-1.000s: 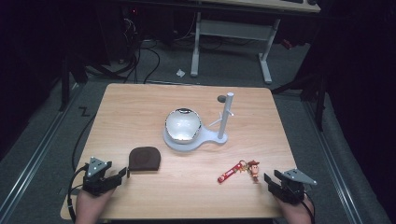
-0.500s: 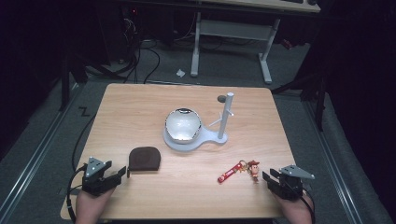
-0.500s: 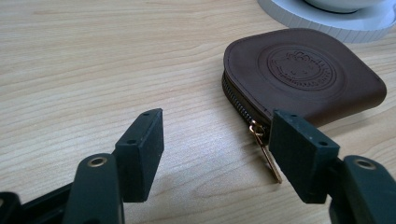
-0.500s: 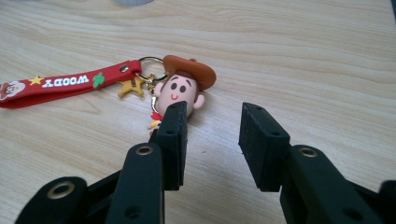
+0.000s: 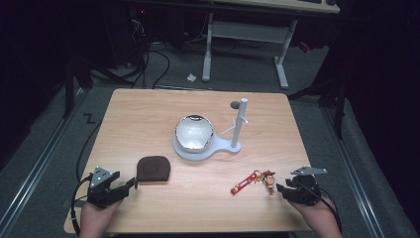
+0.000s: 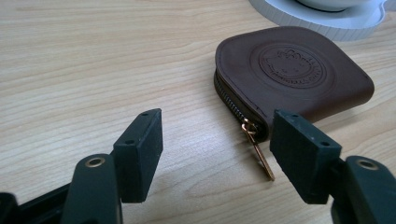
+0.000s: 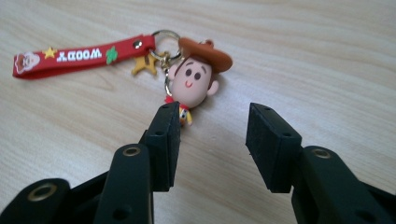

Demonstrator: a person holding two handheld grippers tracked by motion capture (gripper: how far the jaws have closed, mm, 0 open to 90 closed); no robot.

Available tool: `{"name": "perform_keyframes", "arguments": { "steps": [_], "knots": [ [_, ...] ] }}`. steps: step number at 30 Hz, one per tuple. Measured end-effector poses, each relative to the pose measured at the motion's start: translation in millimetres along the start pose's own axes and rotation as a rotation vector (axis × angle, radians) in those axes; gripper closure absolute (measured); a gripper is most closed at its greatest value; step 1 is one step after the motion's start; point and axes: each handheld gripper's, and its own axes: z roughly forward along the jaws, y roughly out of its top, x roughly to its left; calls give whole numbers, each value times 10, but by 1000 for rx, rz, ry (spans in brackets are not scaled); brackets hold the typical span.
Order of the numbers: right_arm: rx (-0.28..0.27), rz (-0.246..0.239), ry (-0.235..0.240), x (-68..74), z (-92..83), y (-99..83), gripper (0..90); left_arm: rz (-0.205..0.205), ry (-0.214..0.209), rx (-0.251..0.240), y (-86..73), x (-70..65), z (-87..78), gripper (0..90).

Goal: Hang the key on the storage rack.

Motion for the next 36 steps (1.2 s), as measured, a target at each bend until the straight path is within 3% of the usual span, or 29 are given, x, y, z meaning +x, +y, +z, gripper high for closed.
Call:
{"name": "perform_keyframes", "arguments": {
  "steps": [4, 16, 31, 36],
  "knots": [
    [80, -22, 15, 44, 48, 57, 525, -2, -3, -3, 1, 2, -8, 347],
    [200, -45, 45, 90, 117, 252, 499, 9, -18, 10, 4, -16, 16, 347],
    [272, 85, 57, -75, 369, 517, 473, 19, -33, 11, 8, -5, 14, 347],
    [297, 89, 66, -81, 429, 554, 485, 19, -36, 9, 10, 1, 13, 347]
  ]
}}
